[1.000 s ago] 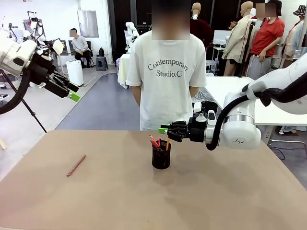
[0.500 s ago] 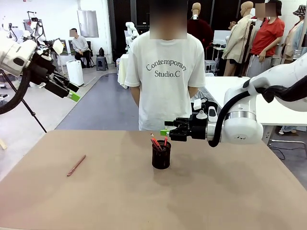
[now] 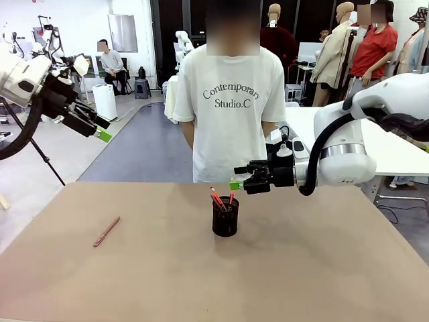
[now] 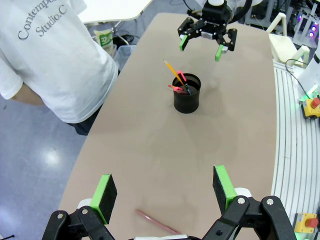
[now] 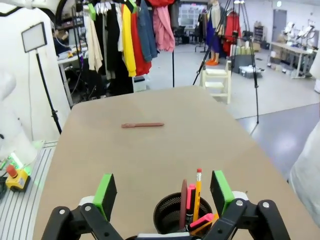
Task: Place the pens into the pen holder.
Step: Pick up a writing instrument from the table and place it into the Pen holder.
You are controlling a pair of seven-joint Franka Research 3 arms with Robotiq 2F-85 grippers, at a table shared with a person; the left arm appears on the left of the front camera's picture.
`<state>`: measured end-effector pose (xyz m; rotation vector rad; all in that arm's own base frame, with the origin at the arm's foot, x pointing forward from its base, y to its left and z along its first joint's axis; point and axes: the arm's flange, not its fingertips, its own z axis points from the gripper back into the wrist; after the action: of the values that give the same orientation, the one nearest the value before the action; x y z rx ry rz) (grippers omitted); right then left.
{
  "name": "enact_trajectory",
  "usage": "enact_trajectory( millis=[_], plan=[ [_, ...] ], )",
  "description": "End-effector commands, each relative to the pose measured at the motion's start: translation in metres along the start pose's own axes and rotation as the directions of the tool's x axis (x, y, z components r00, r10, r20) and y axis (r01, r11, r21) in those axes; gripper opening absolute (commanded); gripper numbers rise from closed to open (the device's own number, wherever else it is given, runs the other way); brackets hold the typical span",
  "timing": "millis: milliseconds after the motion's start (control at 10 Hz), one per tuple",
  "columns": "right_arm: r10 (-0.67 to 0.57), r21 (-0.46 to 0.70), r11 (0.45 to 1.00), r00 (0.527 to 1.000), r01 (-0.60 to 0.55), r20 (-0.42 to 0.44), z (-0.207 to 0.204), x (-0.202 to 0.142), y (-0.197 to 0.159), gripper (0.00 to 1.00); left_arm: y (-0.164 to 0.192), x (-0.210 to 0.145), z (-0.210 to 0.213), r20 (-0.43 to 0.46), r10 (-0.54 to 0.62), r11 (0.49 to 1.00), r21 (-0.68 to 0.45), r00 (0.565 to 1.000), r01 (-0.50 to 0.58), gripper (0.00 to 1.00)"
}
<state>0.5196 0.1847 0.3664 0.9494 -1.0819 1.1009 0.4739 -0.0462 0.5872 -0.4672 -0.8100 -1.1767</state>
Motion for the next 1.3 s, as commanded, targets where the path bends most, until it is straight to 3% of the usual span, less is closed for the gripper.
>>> enact_trajectory(
  millis=[0,200,500,700,800,1200],
  plan=[
    [-0.015,0.009,1.000,0.994,0.016,-0.105,0.009,0.025,-0.004,1.00,0.000,0.000,0.002,-0.005,-0.001,1.000,0.006,1.000,0.001,1.00],
    [0.013,0.093,0.996,0.977,0.007,-0.211,0.027,0.055,0.003,1.00,0.000,0.000,0.002,-0.005,-0.001,1.000,0.006,1.000,0.001,1.00],
    [0.040,0.083,0.997,0.922,-0.009,-0.385,0.066,0.097,0.006,1.00,0.000,0.000,0.002,-0.005,-0.001,1.000,0.006,1.000,0.001,1.00],
    [0.077,0.091,0.995,0.888,-0.040,-0.453,0.089,0.115,-0.001,1.00,0.000,0.000,0.002,-0.005,-0.001,1.000,0.006,1.000,0.001,1.00],
    [0.074,0.036,0.997,0.874,-0.064,-0.481,0.102,0.117,-0.009,1.00,0.000,0.000,0.002,-0.005,-0.001,1.000,0.006,1.000,0.001,1.00],
    [0.080,-0.053,0.992,0.893,-0.116,-0.442,0.156,0.127,-0.034,1.00,0.000,0.000,0.002,-0.005,-0.001,1.000,0.006,1.000,0.001,1.00]
  ],
)
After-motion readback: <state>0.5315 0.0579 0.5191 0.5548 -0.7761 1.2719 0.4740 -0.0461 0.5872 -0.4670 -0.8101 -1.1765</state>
